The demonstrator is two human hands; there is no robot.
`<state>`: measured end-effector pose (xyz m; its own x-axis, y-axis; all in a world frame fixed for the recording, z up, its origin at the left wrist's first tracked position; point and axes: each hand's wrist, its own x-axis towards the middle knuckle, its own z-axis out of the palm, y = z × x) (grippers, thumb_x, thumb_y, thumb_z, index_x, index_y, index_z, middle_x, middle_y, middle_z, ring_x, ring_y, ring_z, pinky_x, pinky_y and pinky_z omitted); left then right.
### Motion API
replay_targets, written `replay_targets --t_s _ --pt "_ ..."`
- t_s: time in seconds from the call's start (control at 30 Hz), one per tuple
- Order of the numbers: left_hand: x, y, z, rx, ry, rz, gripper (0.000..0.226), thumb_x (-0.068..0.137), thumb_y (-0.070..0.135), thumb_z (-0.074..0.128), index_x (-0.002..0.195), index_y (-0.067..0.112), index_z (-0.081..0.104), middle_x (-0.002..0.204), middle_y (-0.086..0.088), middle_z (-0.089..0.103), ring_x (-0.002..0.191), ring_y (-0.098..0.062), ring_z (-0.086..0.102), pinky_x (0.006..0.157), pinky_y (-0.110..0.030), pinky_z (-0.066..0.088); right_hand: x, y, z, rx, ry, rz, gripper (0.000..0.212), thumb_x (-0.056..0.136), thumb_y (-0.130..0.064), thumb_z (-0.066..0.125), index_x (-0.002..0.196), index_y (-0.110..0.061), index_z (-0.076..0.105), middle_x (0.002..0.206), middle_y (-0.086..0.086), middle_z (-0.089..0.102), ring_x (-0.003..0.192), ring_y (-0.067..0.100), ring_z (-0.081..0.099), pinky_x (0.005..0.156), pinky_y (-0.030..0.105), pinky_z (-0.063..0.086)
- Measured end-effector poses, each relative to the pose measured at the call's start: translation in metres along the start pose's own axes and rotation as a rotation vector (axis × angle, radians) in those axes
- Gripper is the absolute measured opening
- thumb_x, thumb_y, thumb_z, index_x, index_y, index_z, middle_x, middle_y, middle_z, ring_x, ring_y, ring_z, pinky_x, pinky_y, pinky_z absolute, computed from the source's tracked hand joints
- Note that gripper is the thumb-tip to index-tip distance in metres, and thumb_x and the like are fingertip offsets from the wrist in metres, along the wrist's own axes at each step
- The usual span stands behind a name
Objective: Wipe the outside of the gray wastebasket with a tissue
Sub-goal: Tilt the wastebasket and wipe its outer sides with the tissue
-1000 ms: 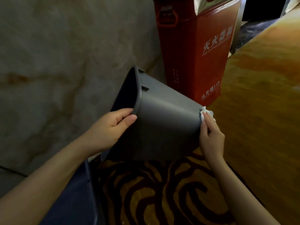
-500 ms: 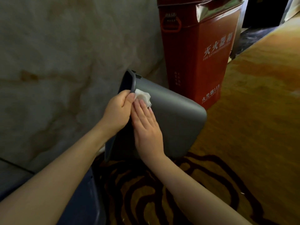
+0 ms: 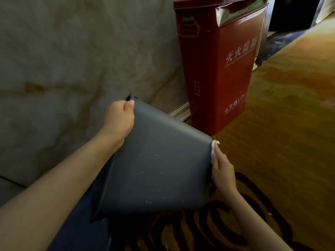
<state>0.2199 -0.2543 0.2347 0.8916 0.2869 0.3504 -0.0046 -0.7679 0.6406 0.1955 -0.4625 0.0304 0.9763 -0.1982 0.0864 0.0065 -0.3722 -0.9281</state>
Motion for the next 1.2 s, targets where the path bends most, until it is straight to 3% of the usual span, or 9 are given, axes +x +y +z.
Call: replay_targets --t_s 0.13,0.2,0.37,0.53,0.7,0.8,0.87,0.97,1.2 --pt "0.010 -0.003 0.001 -0.245 -0.112 -0.140 0.023 0.091 0.029 0.042 0.077 0.013 0.051 0.079 -0.011 0.046 0.075 -0.021 0.040 0.070 -0.035 0.030 0.006 -0.009 0.007 -0.056 0.036 -0.134 0.040 0.099 -0.017 0.038 0.139 -0.015 0.039 0.152 0.004 0.030 0.141 0.015 0.021 0.117 0.038 0.021" --pt "0.013 -0.001 0.003 -0.296 -0.139 -0.177 0.016 0.090 0.032 0.045 0.087 0.017 0.051 0.088 -0.009 0.047 0.080 -0.020 0.042 0.074 -0.035 0.032 0.006 -0.020 0.012 -0.022 -0.014 -0.186 0.042 0.098 -0.013 0.040 0.139 -0.013 0.036 0.153 0.002 0.026 0.142 0.013 0.019 0.117 0.034 0.019" --pt "0.014 0.004 0.016 -0.369 -0.117 -0.244 0.018 0.091 0.033 0.045 0.088 0.016 0.050 0.089 -0.008 0.046 0.080 -0.019 0.042 0.072 -0.034 0.032 -0.022 -0.079 0.038 0.071 -0.113 -0.387 0.045 0.096 -0.011 0.044 0.140 -0.015 0.035 0.147 -0.010 0.023 0.141 0.006 0.019 0.118 0.027 0.015" --pt "0.023 0.004 0.012 -0.362 -0.084 -0.337 0.026 0.090 0.029 0.047 0.072 0.012 0.055 0.091 -0.011 0.047 0.084 -0.020 0.044 0.076 -0.035 0.037 -0.051 -0.150 0.056 0.148 -0.229 -0.664 0.042 0.096 -0.019 0.035 0.137 -0.011 0.040 0.147 0.006 0.039 0.141 0.014 0.026 0.117 0.022 0.014" --pt "0.027 0.012 0.014 -0.437 -0.150 -0.400 0.027 0.090 0.023 0.049 0.067 0.011 0.054 0.089 -0.014 0.053 0.090 -0.023 0.049 0.081 -0.035 0.041 -0.038 -0.164 0.050 0.227 -0.117 -0.622 0.034 0.093 -0.007 0.044 0.127 -0.005 0.051 0.128 0.013 0.056 0.120 0.022 0.046 0.106 0.029 0.035" --pt "0.030 0.021 0.025 -0.424 -0.146 -0.404 0.031 0.091 0.023 0.048 0.096 -0.005 0.062 0.075 -0.005 0.053 0.091 -0.023 0.051 0.086 -0.037 0.045 -0.031 -0.160 0.051 0.180 -0.047 -0.600 0.039 0.095 -0.009 0.045 0.133 -0.005 0.044 0.134 0.013 0.051 0.125 0.020 0.041 0.110 0.025 0.029" --pt "0.033 0.023 0.029 -0.404 -0.141 -0.416 0.041 0.090 0.023 0.049 0.115 -0.009 0.055 0.087 -0.013 0.061 0.093 -0.025 0.054 0.091 -0.039 0.046 -0.031 -0.158 0.052 0.179 -0.092 -0.581 0.044 0.096 -0.010 0.042 0.139 -0.007 0.034 0.146 0.012 0.040 0.136 0.018 0.031 0.115 0.020 0.018" --pt "0.038 0.021 0.031 -0.362 -0.116 -0.425 0.044 0.089 0.023 0.050 0.119 -0.008 0.053 0.123 -0.025 0.059 0.108 -0.029 0.058 0.101 -0.043 0.046 -0.028 -0.155 0.056 0.138 -0.158 -0.580 0.046 0.098 -0.010 0.038 0.143 -0.008 0.025 0.154 0.010 0.025 0.143 0.015 0.017 0.118 0.023 0.010" --pt "0.050 0.012 0.028 -0.352 -0.103 -0.488 0.045 0.091 0.024 0.048 0.127 -0.002 0.049 0.131 -0.018 0.056 0.117 -0.030 0.056 0.102 -0.043 0.045 -0.057 -0.083 0.055 0.121 -0.129 -0.419 0.049 0.097 -0.013 0.038 0.142 -0.023 0.019 0.151 -0.009 0.020 0.140 -0.003 0.012 0.117 0.019 0.010"
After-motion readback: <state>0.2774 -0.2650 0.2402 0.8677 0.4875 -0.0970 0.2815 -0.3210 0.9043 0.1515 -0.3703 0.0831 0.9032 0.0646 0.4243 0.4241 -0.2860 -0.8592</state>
